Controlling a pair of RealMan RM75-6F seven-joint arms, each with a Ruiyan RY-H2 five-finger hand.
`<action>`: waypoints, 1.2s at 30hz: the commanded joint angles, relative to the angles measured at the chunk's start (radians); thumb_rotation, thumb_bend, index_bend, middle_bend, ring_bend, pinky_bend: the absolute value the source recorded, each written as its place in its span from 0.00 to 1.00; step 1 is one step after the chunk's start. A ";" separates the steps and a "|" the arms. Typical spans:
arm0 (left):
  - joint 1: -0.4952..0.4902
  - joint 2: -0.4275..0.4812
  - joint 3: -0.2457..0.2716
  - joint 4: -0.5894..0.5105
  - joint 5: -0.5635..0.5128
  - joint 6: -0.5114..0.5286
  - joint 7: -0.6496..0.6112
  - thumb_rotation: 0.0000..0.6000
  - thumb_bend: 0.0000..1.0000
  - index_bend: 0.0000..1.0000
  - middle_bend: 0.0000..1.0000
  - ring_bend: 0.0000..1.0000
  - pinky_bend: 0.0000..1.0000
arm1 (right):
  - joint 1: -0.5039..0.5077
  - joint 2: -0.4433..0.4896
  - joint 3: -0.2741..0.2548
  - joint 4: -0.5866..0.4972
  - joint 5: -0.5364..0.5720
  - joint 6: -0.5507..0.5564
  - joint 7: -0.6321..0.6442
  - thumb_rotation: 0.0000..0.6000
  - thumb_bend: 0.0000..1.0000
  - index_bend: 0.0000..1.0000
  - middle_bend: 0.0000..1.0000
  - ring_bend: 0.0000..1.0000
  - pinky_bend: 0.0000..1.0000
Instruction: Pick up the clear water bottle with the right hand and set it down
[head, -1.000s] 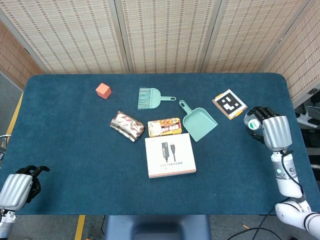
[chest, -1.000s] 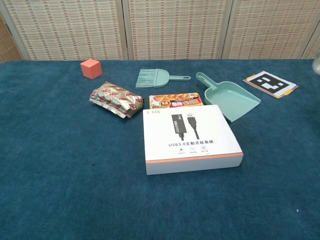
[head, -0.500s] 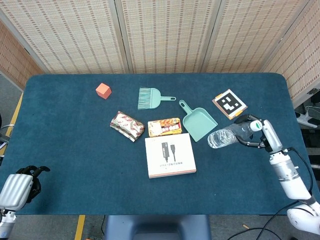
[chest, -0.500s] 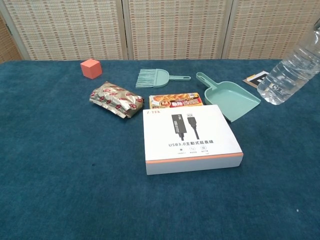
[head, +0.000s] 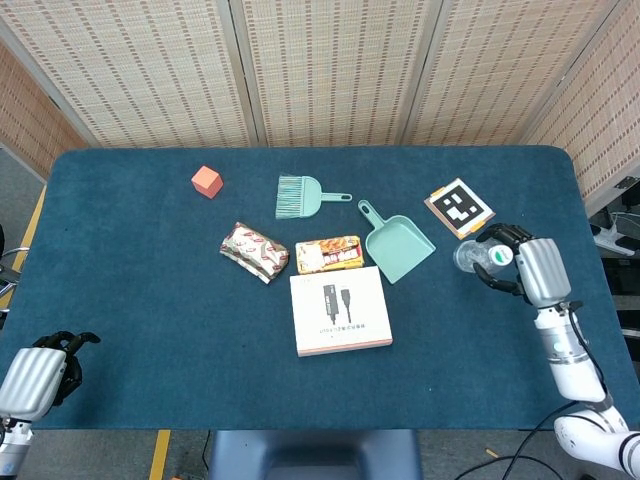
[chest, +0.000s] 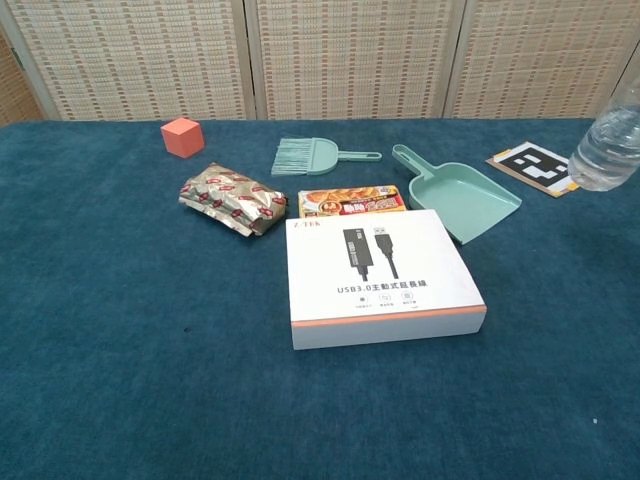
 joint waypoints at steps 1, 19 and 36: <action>0.001 0.000 -0.001 0.000 -0.001 0.002 -0.002 1.00 0.39 0.36 0.34 0.33 0.44 | -0.015 0.126 -0.007 -0.232 -0.070 0.030 -0.038 1.00 0.54 0.79 0.70 0.63 0.75; 0.000 -0.001 -0.002 0.003 -0.006 -0.001 -0.004 1.00 0.39 0.36 0.34 0.33 0.44 | -0.004 0.007 0.033 -0.040 0.077 -0.072 -0.185 1.00 0.54 0.79 0.70 0.63 0.75; -0.002 -0.003 0.001 0.003 -0.003 -0.008 0.006 1.00 0.39 0.36 0.34 0.33 0.44 | -0.004 0.020 0.019 0.053 0.109 -0.239 0.247 1.00 0.54 0.76 0.70 0.61 0.75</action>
